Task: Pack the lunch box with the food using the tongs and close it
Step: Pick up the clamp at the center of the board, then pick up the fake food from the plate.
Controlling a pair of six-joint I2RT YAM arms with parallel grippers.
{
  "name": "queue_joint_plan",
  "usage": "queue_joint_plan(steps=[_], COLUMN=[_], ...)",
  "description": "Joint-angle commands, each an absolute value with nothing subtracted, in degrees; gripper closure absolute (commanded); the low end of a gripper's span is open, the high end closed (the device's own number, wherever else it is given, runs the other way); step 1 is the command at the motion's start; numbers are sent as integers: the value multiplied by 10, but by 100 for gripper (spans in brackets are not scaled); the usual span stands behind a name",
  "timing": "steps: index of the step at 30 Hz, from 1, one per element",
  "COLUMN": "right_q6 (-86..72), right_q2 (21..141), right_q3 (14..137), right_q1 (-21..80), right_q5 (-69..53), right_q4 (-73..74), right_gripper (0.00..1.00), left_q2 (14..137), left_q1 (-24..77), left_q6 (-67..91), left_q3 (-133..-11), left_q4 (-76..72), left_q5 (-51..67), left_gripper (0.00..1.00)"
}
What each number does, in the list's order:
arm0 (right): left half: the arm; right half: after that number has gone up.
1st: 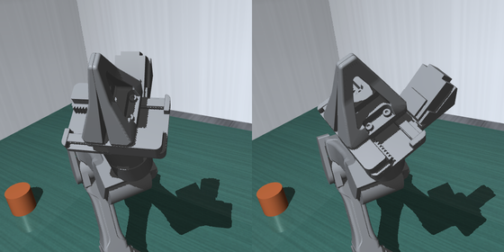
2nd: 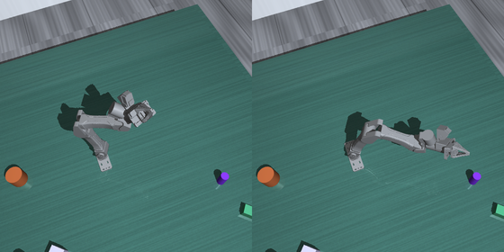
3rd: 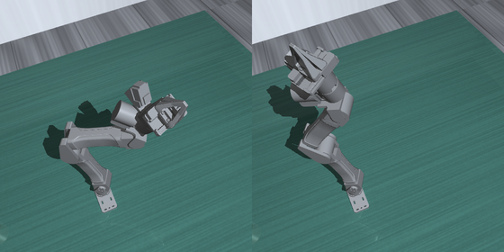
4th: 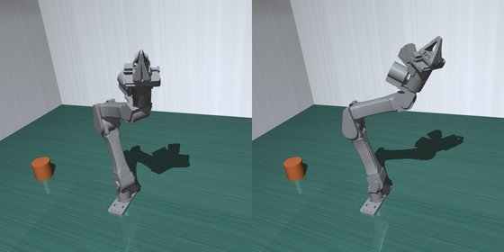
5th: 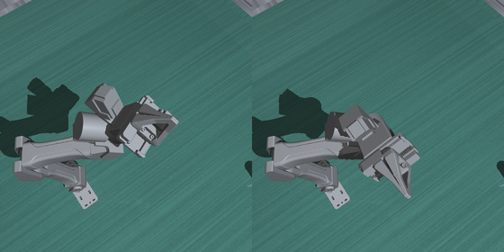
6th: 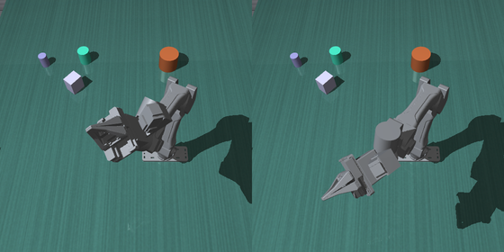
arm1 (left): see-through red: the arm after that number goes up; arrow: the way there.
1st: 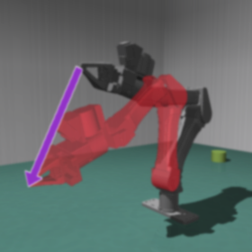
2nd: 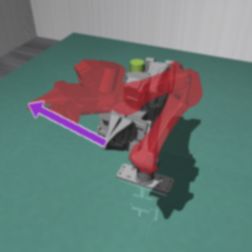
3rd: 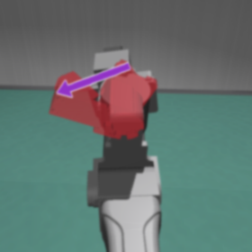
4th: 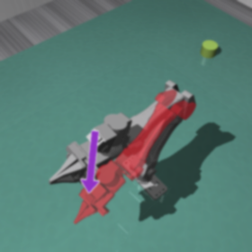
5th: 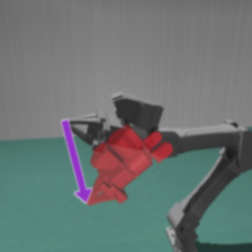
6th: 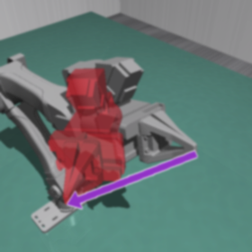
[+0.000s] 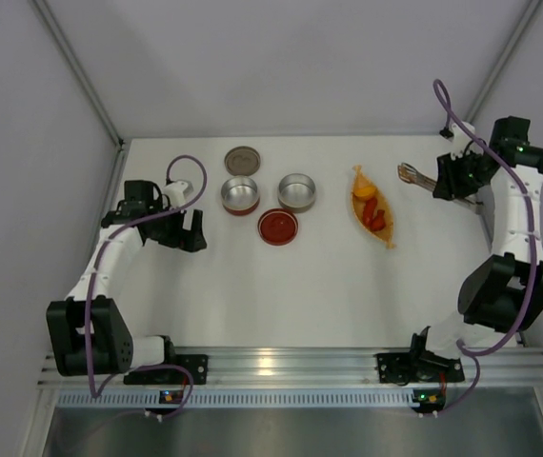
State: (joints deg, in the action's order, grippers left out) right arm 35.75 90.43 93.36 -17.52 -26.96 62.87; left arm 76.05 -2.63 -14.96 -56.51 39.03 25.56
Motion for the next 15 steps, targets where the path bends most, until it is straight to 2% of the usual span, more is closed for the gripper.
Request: queue_joint_plan(steps=[1,15], right_q6=[326,135], right_q2=[885,929], right_q3=[973,993], right_q1=[-164,-51], right_q5=[-301,-216], right_q4=[665,642], right_gripper=[70,73], left_q2=[736,736], left_q1=[-26,-25], left_q6=[-142,-134], left_q3=[-590,-591], left_q4=[386,387], left_q5=[287,282], left_gripper=[2,2])
